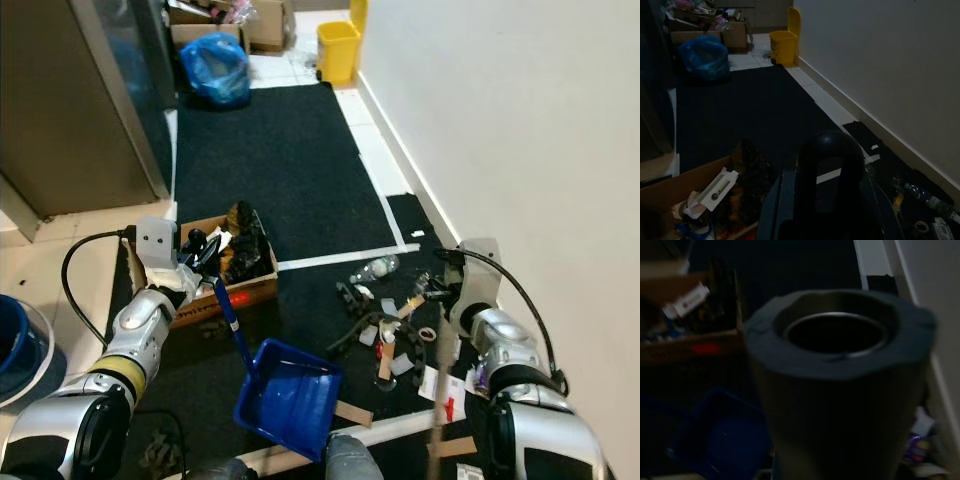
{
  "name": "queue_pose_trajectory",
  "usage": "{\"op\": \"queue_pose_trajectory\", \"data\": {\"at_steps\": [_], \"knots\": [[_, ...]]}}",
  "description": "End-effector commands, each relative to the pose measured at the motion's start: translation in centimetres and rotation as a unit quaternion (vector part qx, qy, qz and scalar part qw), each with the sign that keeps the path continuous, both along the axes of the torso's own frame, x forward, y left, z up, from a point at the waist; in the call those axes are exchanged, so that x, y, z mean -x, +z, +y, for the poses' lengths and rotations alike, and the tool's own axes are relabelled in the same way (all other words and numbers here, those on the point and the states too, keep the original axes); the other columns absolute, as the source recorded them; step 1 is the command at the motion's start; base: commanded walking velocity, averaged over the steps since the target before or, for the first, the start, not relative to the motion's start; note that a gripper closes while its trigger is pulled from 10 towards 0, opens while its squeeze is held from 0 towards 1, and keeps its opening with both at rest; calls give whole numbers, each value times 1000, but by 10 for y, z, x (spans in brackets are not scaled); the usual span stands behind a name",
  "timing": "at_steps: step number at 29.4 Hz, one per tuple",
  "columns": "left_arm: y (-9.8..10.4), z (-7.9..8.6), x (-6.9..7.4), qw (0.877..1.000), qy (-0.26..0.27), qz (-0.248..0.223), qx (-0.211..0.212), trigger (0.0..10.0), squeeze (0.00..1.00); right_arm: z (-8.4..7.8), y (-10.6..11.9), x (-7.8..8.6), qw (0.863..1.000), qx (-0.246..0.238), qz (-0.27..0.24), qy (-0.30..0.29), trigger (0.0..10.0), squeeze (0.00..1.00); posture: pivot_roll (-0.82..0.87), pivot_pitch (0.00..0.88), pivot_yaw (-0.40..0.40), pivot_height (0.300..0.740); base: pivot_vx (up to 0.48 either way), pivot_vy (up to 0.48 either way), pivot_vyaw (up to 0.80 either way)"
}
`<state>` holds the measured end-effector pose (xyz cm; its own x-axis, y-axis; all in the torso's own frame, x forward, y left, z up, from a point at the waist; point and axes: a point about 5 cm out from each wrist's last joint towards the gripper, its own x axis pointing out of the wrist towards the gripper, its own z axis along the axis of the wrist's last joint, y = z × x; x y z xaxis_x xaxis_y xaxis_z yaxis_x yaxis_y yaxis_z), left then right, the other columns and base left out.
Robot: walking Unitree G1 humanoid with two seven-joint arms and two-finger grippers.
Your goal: Sweep floor
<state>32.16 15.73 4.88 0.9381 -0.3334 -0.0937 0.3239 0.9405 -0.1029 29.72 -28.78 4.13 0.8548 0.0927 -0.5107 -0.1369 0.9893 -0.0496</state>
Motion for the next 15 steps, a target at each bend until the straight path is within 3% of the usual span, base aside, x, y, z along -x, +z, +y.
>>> {"op": "queue_pose_trajectory", "data": {"at_steps": [1, 3, 6, 7, 9, 10, 12, 15], "knots": [[6, -3, -3, 1000, -5, -15, 4, 10000, 0, -6, -1, 1, 999, 34, 29, -6, 10000, 0, 88, 2, -1, 740, 0, 0, 0], [6, -4, -3, 1000, -6, -16, 4, 10000, 0, -10, 3, 0, 998, 62, 20, -19, 10000, 0, 88, 2, -1, 740, 0, 0, 0], [6, -5, -3, 1000, -6, -17, 2, 10000, 0, -18, 22, -11, 992, 39, -63, -106, 10000, 0, 86, 5, -3, 740, 0, 0, 0], [6, -5, -3, 1000, -6, -17, 2, 10000, 0, -18, 22, -11, 992, 39, -63, -106, 10000, 0, 86, 5, -3, 740, 0, 0, 0], [7, -4, -4, 1000, -5, -24, -8, 10000, 0, -19, 34, -16, 982, -1, -132, -134, 10000, 0, 89, 9, -3, 740, 0, 0, 0], [7, -4, -4, 1000, -5, -24, -8, 10000, 0, -19, 34, -16, 982, -1, -132, -134, 10000, 0, 89, 9, -3, 740, 0, 0, 0], [13, 2, -6, 999, 6, -40, -25, 10000, 0, -21, 43, -17, 966, -50, -192, -167, 10000, 0, 87, 12, -1, 740, 0, 0, 0], [19, 8, -9, 998, 20, -54, -35, 10000, 0, -24, 47, -16, 955, -69, -221, -186, 10000, 0, 87, 14, 1, 740, 0, 0, 0]]}}
